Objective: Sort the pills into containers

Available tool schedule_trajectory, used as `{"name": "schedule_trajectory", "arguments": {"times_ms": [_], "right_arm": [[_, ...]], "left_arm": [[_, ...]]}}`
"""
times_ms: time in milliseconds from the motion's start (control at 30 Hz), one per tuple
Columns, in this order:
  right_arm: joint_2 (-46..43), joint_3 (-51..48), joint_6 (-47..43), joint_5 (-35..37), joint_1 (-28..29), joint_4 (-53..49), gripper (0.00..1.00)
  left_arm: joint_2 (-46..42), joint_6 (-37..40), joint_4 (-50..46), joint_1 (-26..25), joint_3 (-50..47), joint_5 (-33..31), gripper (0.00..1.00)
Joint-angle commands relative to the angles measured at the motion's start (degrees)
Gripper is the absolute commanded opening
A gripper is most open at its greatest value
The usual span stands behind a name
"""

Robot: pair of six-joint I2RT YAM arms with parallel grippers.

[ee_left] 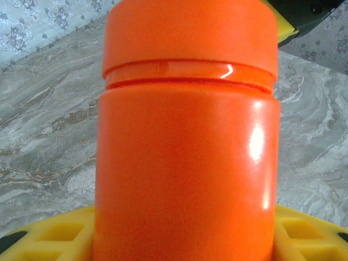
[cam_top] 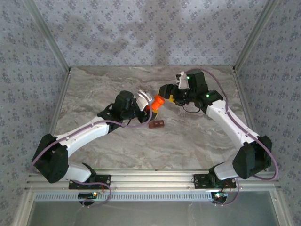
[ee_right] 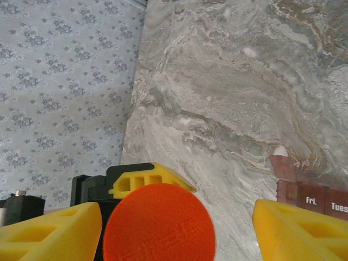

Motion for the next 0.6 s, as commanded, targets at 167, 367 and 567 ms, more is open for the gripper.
{"name": "schedule_trajectory", "arguments": {"times_ms": [167,367,567], "right_arm": [[0.3,1.9,0.2,-1.4,1.4,0.9,0.73],[0.2,1.5,-0.1,-2.3,1.7,0.8,0.66],[0.2,1.1,-0.8,-3.1,1.8,0.3,0.68]], "left_arm": [[-0.3,1.2,0.8,-0.4,2.3,1.2,0.00],[-0.6,1.3,1.0,-0.4,2.4,0.9,0.00],[-0.9,1.5,1.0,-0.5,2.6,0.6,0.00]]}}
